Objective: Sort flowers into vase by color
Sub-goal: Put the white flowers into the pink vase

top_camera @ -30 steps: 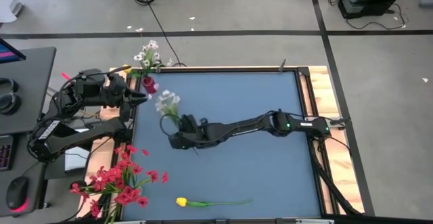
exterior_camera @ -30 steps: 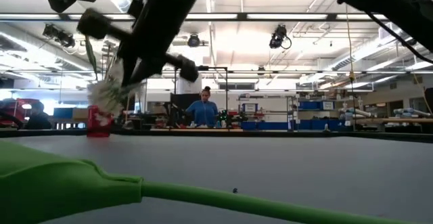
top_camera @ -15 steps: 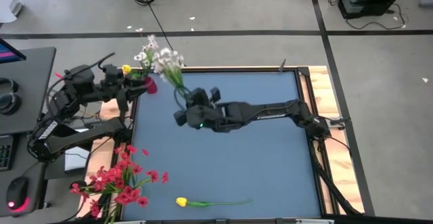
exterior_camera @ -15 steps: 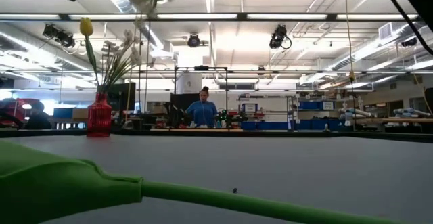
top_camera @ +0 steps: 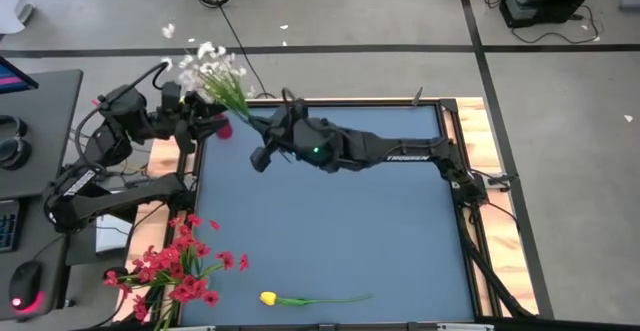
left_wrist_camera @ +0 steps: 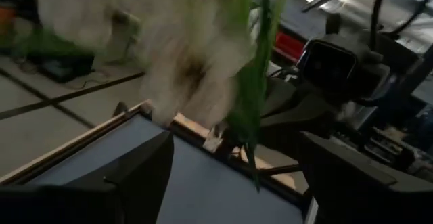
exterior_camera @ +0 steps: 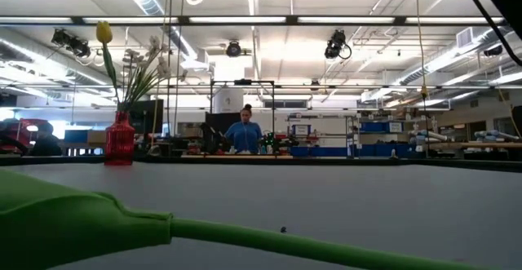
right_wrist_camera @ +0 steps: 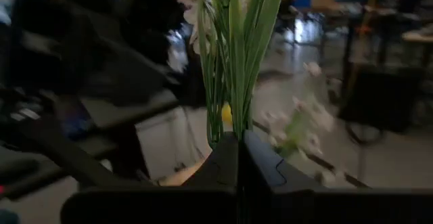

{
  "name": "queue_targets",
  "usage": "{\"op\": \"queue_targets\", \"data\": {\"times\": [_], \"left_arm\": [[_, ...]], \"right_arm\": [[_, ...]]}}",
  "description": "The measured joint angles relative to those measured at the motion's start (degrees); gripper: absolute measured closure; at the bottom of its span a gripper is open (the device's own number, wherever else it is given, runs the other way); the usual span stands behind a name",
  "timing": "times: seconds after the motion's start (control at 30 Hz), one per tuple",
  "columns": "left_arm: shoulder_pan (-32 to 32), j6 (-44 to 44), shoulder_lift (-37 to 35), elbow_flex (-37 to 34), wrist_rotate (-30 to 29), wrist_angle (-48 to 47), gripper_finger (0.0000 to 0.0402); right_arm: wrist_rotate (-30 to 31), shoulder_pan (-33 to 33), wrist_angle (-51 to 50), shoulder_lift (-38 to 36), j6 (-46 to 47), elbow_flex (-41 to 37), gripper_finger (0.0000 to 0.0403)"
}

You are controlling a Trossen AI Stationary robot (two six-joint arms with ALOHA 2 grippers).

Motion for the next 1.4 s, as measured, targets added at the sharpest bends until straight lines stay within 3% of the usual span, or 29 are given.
{"op": "queue_targets", "data": {"times": [0.3,0.53,0.83,1.0,1.07,1.13,1.23,1.4], "left_arm": [[-1.91,-0.61,2.06,0.0,0.04,13.02,0.0088],[-1.91,-1.39,3.16,0.0,-0.83,20.15,0.0129],[-1.88,-1.34,6.61,-0.02,-1.28,20.02,0.0264],[-1.85,1.29,6.47,-0.04,-1.49,19.31,0.0358],[-1.63,3.13,5.94,-0.08,-2.06,18.3,0.0386],[-1.23,4.85,5.57,1.09,-3.55,14.01,0.0388],[-0.52,9.25,5.38,5.4,-8.03,1.19,0.039],[0.02,17.74,5.68,14.61,-22.93,-17.14,0.0391]], "right_arm": [[-11.04,-3.32,9.22,-0.01,-8.55,0.0,0.0392],[-18.45,-5.3,8.53,-0.01,-11.0,0.0,0.0392],[-22.28,-6.68,7.32,0.01,-12.2,0.0,0.0391],[-21.51,-7.51,5.67,0.01,-10.03,0.0,0.036],[-21.68,-7.95,4.3,0.01,-8.19,0.0,0.0339],[-21.65,-8.41,1.37,0.01,-6.02,0.0,0.0317],[-21.22,-9.49,-5.8,0.01,-0.37,0.0,0.0288],[-23.03,-11.33,-17.67,0.01,4.67,0.0,0.0265]]}}
